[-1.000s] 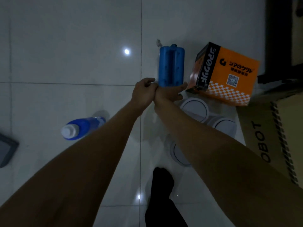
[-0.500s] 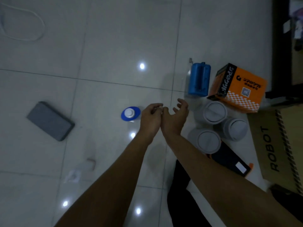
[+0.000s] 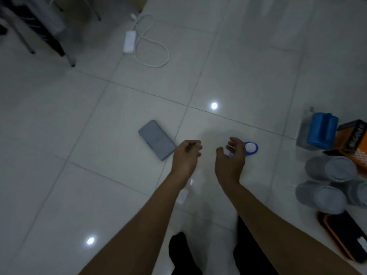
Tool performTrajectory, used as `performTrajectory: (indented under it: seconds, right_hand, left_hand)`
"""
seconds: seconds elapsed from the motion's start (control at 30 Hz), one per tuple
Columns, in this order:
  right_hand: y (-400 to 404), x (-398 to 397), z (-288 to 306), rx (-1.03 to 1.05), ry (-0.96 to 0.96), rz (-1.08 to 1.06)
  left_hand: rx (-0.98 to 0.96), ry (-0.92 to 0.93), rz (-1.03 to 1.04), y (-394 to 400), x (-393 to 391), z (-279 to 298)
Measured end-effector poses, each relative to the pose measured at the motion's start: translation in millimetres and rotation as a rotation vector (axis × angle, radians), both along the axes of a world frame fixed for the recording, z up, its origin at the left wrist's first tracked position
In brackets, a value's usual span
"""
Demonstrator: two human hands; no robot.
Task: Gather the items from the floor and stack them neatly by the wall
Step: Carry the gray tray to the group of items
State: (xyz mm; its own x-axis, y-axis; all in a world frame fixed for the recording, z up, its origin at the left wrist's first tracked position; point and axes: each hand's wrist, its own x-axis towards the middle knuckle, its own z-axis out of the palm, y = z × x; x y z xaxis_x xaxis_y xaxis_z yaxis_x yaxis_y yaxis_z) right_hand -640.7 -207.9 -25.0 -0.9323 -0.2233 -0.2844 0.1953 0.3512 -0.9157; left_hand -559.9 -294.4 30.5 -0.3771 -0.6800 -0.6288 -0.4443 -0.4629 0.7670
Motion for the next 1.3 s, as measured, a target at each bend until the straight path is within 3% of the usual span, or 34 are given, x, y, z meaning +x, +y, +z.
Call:
performTrajectory:
  seconds: [0.17,0.37,0.53,0.67,0.97,1.3]
  right_hand:
    - [-53.3,44.4,-50.1,0.134,-0.043,0.354]
    - [-110.5,64.7,-180.1,0.326,-0.045,0.779]
    - [-148.8,88.8,-298.5,0.532,0.091,0.963]
    - [-177.8,95.4,-344.6,0.706,0.308,1.036]
    - [-203.0,104.7,-372.3,0.792,0.408,1.07]
    - [-112.3,98.1,-306.7,0.482,0.382,0.988]
  left_hand:
    - [-0.035,-0.097,0.113,-42.2,60.7,-49.1]
    - [-0.102,-0.131,0.181,-82.8,91.8,-172.1]
    - [-0.026,-0.183,0.263,-92.8,113.2,-284.1]
    - [-0.01,-0.218,0.323,-90.9,120.5,-342.2]
    - [0.152,-0.066,0.443,-102.9,112.9,-384.0]
    - [0.153,-0.08,0.435,-104.9,120.6,-333.3]
